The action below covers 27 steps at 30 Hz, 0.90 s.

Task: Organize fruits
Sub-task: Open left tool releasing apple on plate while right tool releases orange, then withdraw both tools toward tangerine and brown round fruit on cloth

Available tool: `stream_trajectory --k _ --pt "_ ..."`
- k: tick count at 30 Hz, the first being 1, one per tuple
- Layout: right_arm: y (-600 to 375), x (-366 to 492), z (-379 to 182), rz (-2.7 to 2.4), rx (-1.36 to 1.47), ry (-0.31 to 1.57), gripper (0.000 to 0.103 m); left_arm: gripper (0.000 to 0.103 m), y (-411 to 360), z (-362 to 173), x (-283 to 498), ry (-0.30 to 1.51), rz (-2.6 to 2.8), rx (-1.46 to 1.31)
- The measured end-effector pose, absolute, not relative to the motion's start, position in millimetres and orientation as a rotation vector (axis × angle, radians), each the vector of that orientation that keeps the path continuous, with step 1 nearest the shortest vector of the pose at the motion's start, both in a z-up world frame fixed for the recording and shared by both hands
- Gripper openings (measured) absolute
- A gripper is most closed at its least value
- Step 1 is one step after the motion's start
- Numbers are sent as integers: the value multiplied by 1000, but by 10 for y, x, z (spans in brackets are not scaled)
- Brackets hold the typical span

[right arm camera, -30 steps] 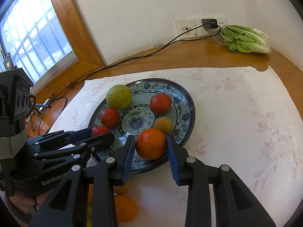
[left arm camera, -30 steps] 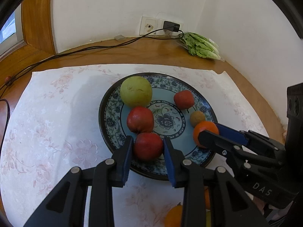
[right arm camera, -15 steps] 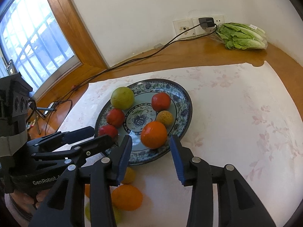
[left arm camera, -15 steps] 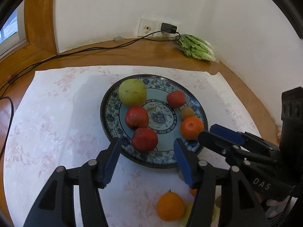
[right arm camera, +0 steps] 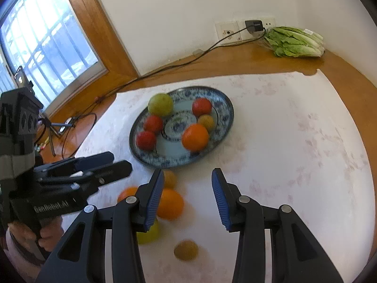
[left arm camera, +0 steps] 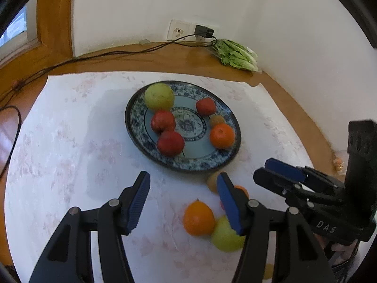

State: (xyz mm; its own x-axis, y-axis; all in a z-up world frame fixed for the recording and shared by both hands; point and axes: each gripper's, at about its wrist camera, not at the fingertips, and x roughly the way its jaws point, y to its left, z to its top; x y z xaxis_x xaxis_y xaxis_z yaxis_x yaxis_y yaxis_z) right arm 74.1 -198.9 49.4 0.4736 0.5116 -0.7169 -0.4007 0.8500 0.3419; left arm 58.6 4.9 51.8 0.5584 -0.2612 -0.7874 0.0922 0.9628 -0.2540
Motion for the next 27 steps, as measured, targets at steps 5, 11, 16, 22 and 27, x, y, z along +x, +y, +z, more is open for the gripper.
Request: stream_trajectory --k 5,11,16,22,27 --pt "-2063 561 443 551 116 942 43 62 83 479 501 973 -194 -192" --pt "-2113 429 375 561 113 962 43 62 75 423 456 993 -196 -198" --pt "-2155 348 360 558 97 956 43 62 35 401 441 998 -190 -188" --pt "-2214 272 334 539 107 942 43 62 8 336 447 1015 -188 -181" --pt "-2244 253 286 537 117 951 43 62 -47 324 417 1005 -195 -154"
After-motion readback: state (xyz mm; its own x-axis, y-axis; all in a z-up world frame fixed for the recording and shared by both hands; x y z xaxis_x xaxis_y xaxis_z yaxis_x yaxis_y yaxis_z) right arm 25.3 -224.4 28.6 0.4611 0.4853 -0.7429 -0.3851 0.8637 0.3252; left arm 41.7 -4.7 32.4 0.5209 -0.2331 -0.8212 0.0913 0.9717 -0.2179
